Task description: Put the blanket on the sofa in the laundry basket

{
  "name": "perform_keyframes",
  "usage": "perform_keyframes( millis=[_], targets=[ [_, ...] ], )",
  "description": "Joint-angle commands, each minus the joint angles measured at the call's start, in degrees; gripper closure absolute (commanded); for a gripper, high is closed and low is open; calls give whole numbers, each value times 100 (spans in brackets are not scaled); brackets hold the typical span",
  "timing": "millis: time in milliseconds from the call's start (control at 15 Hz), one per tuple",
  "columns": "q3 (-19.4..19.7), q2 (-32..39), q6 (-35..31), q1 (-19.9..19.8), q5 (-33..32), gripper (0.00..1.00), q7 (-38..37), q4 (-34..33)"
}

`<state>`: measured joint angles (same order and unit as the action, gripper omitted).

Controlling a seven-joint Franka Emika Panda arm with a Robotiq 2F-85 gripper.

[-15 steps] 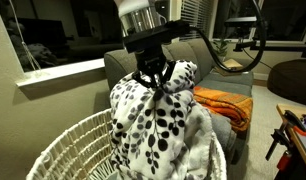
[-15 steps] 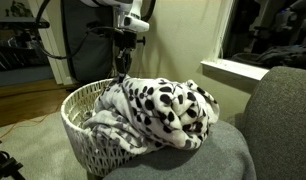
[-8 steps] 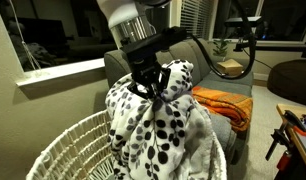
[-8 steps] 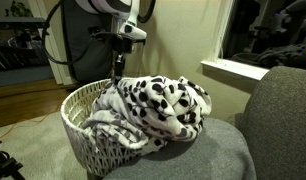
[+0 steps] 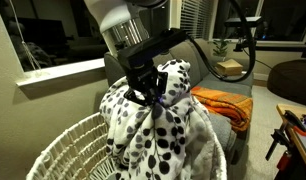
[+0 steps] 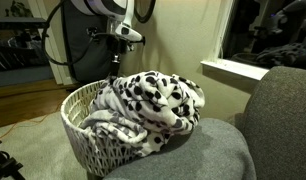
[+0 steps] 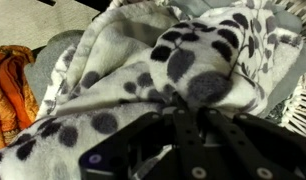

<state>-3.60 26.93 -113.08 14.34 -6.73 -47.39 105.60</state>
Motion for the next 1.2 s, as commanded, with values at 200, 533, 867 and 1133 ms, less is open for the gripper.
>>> perform_keyframes(
  millis=[200, 533, 867, 1133],
  targets=[
    [-202, -153, 422, 171, 79, 97, 615, -25],
    [-354, -156, 601, 234, 129, 97, 1280, -37],
    [-406, -94, 718, 268, 128, 97, 1990, -97],
    [-411, -54, 794, 301, 86, 97, 2287, -141]
  ],
)
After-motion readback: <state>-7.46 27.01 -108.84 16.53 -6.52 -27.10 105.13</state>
